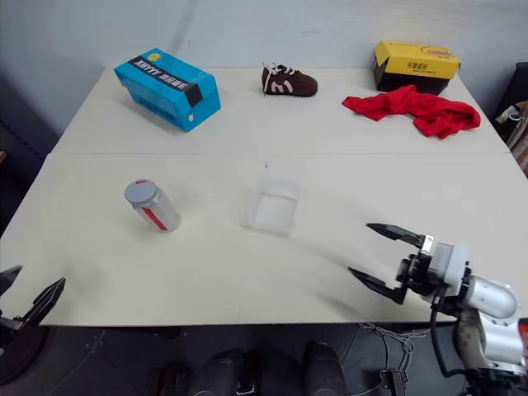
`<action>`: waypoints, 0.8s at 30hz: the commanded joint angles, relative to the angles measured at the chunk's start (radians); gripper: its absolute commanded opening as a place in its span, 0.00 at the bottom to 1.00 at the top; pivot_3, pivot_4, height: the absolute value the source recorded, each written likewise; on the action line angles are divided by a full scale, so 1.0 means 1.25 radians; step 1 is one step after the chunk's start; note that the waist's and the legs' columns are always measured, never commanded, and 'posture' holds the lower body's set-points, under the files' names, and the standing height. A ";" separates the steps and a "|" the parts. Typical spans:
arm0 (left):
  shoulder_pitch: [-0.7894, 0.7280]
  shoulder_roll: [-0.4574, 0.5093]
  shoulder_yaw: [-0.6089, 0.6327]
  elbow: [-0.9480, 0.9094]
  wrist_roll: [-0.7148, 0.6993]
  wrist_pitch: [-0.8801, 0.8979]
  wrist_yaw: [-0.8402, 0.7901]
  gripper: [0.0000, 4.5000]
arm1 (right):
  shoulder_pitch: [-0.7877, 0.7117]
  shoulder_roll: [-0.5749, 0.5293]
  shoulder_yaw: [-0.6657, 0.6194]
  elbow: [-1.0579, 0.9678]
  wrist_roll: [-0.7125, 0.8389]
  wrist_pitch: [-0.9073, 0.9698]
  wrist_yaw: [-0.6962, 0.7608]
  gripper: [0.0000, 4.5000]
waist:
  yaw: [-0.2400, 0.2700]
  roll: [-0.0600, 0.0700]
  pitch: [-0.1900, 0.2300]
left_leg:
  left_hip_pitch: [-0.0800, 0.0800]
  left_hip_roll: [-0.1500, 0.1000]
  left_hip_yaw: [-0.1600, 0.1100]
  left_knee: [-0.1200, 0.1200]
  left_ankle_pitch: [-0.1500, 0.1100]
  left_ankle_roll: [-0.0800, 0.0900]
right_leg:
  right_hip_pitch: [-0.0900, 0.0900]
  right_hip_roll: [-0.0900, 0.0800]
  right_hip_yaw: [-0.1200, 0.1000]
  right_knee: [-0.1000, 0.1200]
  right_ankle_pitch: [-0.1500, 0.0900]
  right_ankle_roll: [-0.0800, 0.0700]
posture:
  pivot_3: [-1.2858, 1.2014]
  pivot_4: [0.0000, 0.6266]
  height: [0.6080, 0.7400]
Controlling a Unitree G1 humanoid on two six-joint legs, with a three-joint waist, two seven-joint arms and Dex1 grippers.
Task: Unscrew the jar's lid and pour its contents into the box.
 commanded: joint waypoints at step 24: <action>-0.268 -0.297 -0.523 -0.346 0.372 0.079 0.509 0.99 | -0.036 0.032 0.039 -0.037 0.009 0.029 -0.003 1.00 | 0.022 -0.006 -0.004 | -0.001 0.000 0.001 0.009 -0.002 0.003 | 0.001 0.001 -0.002 0.004 0.001 0.000 | 0.52 0.24 1.00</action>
